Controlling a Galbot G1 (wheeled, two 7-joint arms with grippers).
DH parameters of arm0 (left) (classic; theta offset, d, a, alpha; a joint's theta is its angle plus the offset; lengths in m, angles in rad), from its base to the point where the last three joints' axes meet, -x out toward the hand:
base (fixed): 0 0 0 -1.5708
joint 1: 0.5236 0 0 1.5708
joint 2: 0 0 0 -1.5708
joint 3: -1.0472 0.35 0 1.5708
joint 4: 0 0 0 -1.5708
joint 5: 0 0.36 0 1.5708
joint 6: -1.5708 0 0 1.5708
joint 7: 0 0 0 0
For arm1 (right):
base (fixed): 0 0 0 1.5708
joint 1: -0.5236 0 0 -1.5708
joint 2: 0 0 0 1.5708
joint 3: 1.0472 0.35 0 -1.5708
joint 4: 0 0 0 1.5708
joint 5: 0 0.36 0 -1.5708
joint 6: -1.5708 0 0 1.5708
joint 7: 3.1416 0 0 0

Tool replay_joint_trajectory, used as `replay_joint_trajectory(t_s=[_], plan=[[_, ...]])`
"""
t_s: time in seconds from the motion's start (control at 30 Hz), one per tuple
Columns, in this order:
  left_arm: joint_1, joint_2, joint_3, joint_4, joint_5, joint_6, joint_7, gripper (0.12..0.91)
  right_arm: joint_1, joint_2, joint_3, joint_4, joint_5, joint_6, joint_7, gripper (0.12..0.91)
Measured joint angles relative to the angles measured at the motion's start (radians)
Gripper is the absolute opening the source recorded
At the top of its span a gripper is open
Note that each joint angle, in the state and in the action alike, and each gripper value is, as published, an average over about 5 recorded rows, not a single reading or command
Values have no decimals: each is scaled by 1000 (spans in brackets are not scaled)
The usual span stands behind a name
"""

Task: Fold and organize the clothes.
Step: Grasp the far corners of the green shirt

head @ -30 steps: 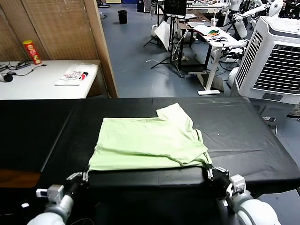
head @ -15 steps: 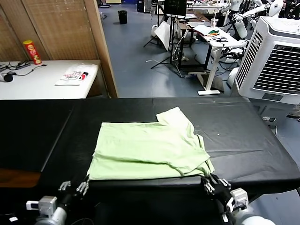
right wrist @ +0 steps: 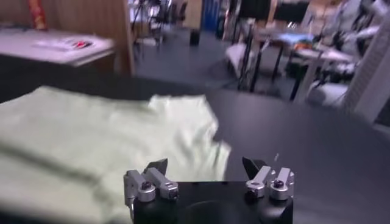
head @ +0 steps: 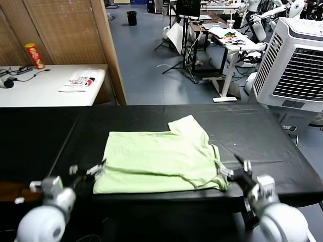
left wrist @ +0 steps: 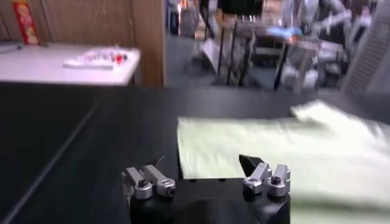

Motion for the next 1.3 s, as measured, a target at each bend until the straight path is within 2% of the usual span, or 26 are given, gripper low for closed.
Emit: replay_joint_trajectory(t_s=[0.27,0.47,0.6,0.9,1.0,1.1,1.2,1.3], plan=[[-346,14,157,339,-51,31,-5,798,278,94,-135,-323,-1,-64,2,798],[-507,-8,259,526,-41,58,5,798,403,165,-201,-499,-51,-37,-55,798],[-556,-19,293,598,-34,70,11,798,471,205,-238,-602,-83,-26,-80,798],[-588,-27,318,669,-27,78,34,798,556,265,-254,-766,-90,-28,-95,791],[-590,-28,321,674,-26,81,43,798,559,274,-249,-792,-87,-32,-97,730],[-588,-27,322,672,-24,82,52,764,559,278,-244,-803,-83,-34,-99,615],[-585,-26,323,670,-20,81,60,638,557,283,-235,-810,-78,-34,-101,462],[-582,-25,323,669,-17,80,67,471,551,286,-224,-811,-70,-31,-102,296]])
